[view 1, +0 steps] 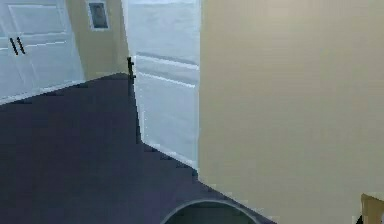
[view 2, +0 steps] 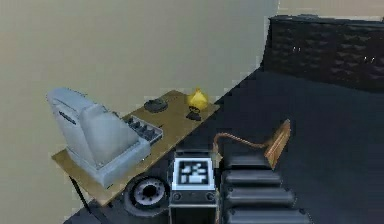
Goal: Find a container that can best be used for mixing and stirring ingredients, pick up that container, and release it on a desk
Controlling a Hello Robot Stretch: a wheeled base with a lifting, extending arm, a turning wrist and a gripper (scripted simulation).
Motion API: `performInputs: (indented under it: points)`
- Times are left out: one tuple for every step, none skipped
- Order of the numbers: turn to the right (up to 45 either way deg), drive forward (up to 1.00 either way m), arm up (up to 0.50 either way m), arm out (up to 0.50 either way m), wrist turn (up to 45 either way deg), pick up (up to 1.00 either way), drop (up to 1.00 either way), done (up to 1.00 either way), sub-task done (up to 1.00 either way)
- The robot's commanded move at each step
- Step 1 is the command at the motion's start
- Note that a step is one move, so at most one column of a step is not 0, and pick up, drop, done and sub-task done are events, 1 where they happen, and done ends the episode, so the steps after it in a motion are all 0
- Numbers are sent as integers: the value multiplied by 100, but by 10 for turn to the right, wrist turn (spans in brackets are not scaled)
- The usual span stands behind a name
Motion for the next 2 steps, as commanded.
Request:
performInputs:
  points:
    - [-450, 0, 0, 0, 0, 0, 0, 0, 0]
    - [-180, 0, 0, 0, 0, 0, 0, 0, 0]
